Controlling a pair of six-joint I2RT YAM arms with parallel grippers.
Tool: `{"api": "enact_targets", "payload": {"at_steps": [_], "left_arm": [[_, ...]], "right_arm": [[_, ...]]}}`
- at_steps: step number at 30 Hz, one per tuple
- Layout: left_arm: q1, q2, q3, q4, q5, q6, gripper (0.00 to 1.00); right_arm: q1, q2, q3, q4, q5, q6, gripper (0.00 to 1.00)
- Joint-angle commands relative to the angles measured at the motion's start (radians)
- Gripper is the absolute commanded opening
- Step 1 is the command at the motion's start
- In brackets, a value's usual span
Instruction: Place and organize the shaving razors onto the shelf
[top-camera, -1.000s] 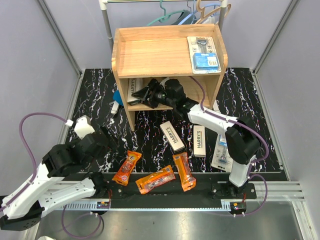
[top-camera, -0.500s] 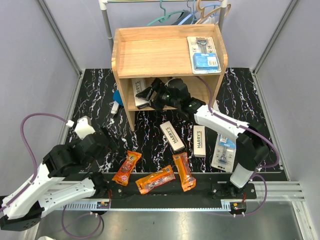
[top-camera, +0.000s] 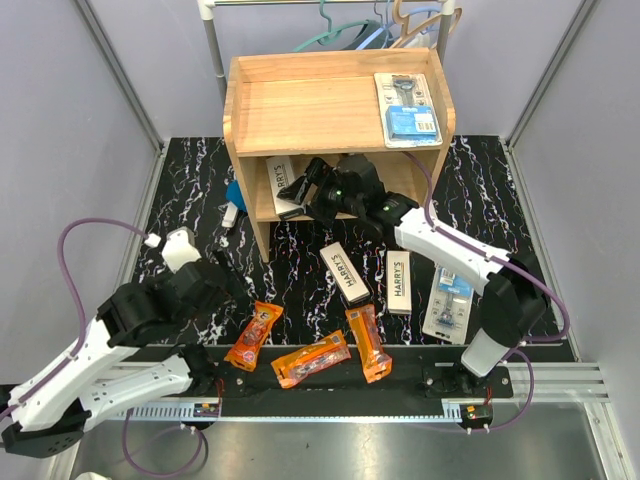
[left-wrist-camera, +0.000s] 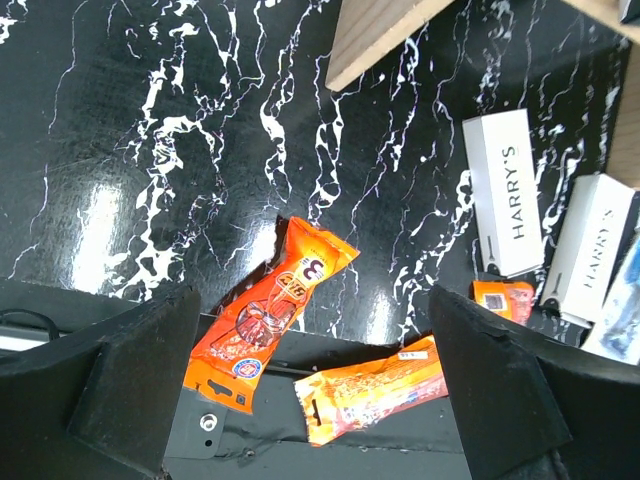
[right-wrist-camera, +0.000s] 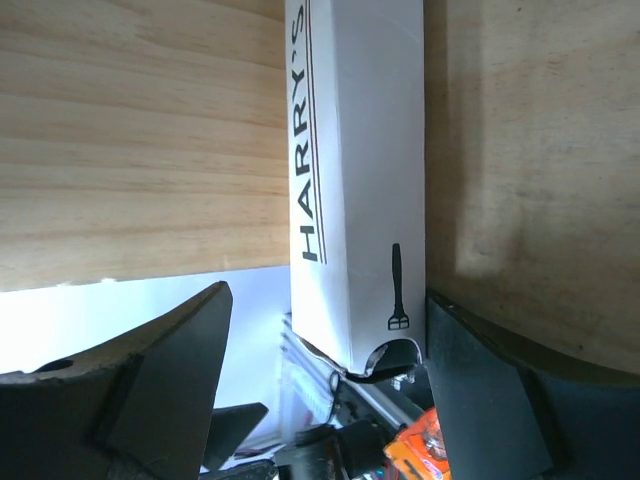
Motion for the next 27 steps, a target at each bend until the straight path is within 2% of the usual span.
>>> {"api": "enact_targets", "payload": {"at_steps": [1, 17, 27], "left_arm": [[0.002, 0.036, 0.021, 0.054, 0.02, 0.039, 0.99], [0.002, 0.02, 0.001, 0.086, 0.046, 0.036, 0.99], [0.002, 0.023, -0.026, 0.111, 0.064, 0.039, 0.99]], "right_arm": [[0.034, 0.013, 0.087, -0.14, 0.052, -0.075, 0.83], [0.065, -0.053, 0.001, -0.165, 0.333, -0.052, 0.81], [0.131, -0.047, 0.064, -0.214, 0.379, -0.181, 0.81]]}}
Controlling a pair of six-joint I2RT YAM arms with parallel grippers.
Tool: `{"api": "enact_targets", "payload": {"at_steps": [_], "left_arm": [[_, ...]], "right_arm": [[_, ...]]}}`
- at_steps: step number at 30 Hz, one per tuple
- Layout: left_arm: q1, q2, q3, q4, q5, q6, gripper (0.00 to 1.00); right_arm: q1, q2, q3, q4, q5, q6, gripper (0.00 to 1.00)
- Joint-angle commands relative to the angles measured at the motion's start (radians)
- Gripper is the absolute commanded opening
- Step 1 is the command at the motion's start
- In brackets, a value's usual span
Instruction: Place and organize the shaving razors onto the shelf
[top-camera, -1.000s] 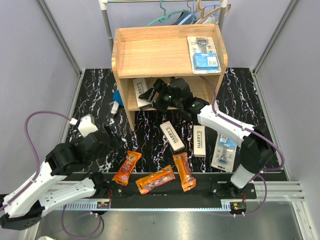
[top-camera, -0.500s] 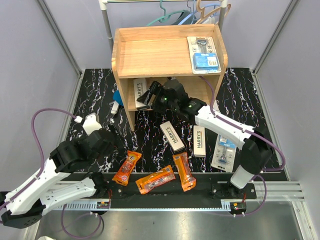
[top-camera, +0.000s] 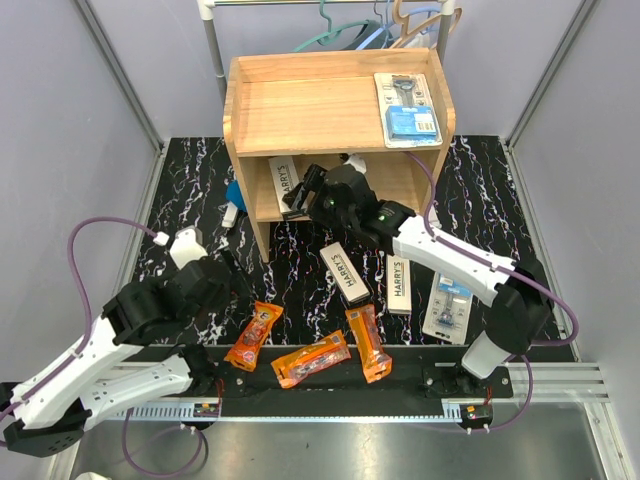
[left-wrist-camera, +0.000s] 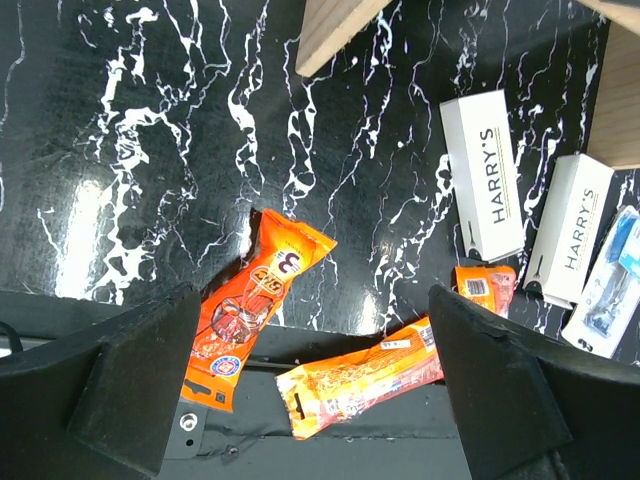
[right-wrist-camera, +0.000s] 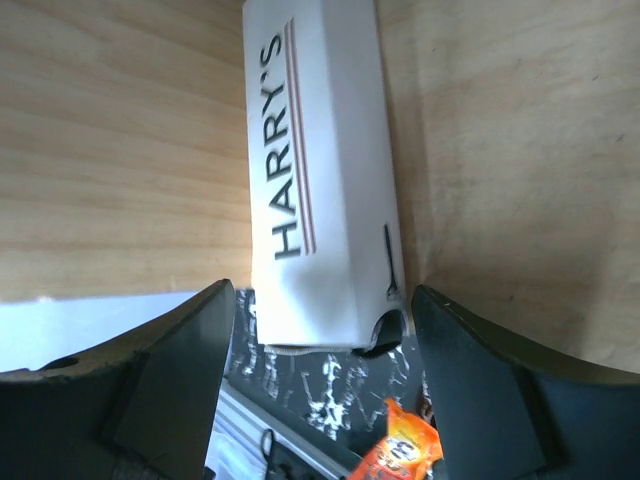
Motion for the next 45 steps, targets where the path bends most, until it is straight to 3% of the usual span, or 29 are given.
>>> {"api": "enact_targets", "payload": {"at_steps": [1, 17, 30, 45], "left_arm": [[0.002, -0.001, -0.015, 0.047, 0.016, 0.015, 0.99], [0.002, -0.003, -0.011, 0.053, 0.029, 0.018, 0.99], [0.002, -0.009, -0.012, 0.055, 0.033, 0.02, 0.99], [0.002, -0.006, -0.012, 0.053, 0.035, 0.022, 0.99]], "right_arm": [[0.046, -0.008, 0.038, -0.093, 0.066, -0.081, 0.81], [0.042, -0.004, 0.003, -0.024, 0.26, -0.073, 0.78], [-0.009, 0.099, 0.006, 0.134, 0.082, -0.084, 0.71], [-0.016, 0.22, 0.11, 0.16, -0.092, -0.087, 0.61]]}}
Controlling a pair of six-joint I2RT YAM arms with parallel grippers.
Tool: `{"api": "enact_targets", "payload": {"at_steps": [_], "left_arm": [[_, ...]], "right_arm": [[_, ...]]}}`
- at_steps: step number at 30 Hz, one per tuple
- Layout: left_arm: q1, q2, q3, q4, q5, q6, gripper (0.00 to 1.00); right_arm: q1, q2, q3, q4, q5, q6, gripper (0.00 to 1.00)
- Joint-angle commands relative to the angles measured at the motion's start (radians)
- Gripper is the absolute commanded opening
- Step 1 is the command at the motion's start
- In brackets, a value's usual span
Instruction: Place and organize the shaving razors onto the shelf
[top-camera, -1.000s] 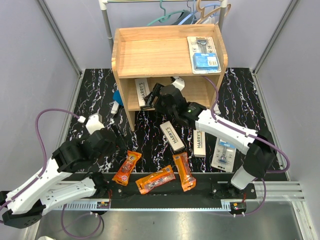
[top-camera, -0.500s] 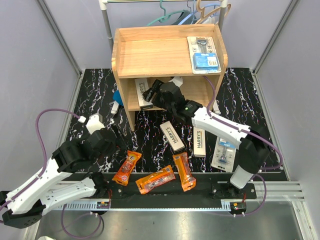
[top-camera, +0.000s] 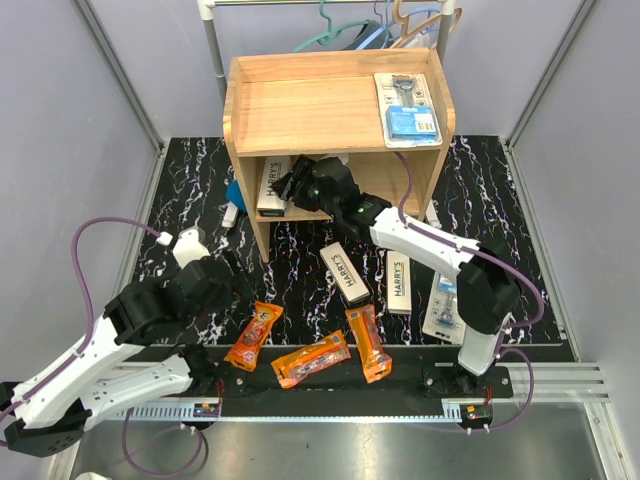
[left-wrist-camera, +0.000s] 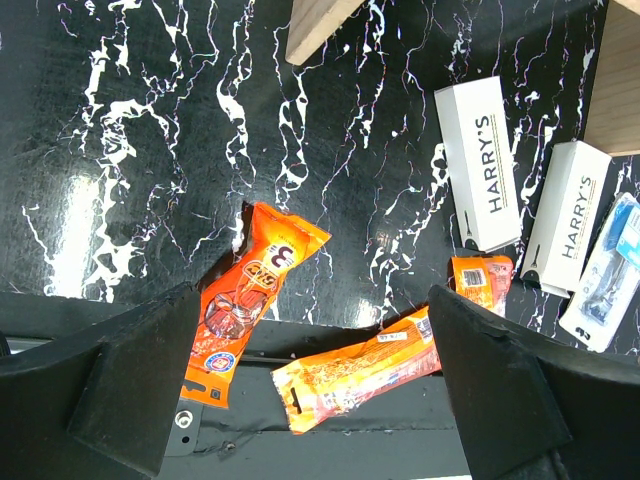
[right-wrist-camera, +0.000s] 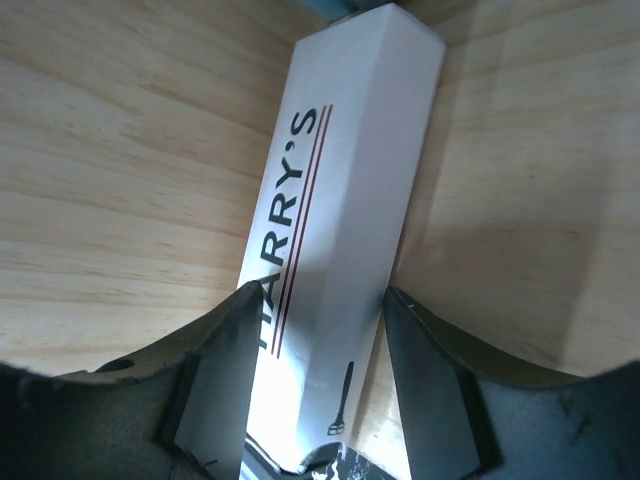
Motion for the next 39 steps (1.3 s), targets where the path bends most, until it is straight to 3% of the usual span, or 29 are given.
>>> {"api": "enact_targets", "payload": {"at_steps": [1, 14, 21, 39], "left_arm": [[0.002, -0.007, 0.003, 0.031, 0.006, 0.013, 0.99], [0.002, -0.014, 0.006, 0.027, 0.005, 0.018, 0.99], [0.002, -0.007, 0.003, 0.024, 0.003, 0.018, 0.99], [0.002, -0.011, -0.038, 0.066, 0.034, 0.063, 0.99]], "right_arm": [[0.001, 0.05, 0.038, -0.052, -0.073, -0.014, 0.61], [0.002, 0.098, 0.093, -0.053, -0.12, -0.014, 0.63], [0.002, -0.037, -0.039, -0.05, 0.002, 0.009, 0.68], [0.07, -0.384, -0.335, -0.085, 0.013, 0.003, 0.72]]}}
